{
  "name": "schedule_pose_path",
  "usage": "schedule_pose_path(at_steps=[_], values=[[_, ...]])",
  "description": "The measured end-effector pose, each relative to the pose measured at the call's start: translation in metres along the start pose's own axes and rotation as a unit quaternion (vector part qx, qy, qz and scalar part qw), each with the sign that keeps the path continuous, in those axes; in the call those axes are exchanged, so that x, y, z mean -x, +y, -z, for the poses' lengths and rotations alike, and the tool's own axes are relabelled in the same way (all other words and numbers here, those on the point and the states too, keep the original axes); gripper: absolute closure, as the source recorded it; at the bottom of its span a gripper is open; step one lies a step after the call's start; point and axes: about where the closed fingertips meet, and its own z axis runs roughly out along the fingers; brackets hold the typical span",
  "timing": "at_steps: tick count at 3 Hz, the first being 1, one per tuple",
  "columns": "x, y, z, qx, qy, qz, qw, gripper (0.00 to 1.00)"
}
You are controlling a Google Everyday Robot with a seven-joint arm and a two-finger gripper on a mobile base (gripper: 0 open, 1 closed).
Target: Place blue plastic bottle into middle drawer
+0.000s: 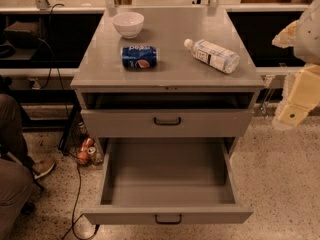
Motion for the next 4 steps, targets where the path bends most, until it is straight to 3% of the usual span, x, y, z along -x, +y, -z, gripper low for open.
schedule_pose_path(at_steps=[1, 2, 3, 4], values=[[0.000, 0.000, 0.000, 0.000, 0.000, 0.000, 1.0000, 0.00], [0.001, -0.025, -0.003, -0.022, -0.014, -0.029, 0.9992, 0.00], [0.002, -0.077, -0.009, -0.056, -0.046, -0.083, 0.9940, 0.00], [0.009, -0.148, -0.032, -0.080, -0.092, -0.166, 0.9786, 0.00]])
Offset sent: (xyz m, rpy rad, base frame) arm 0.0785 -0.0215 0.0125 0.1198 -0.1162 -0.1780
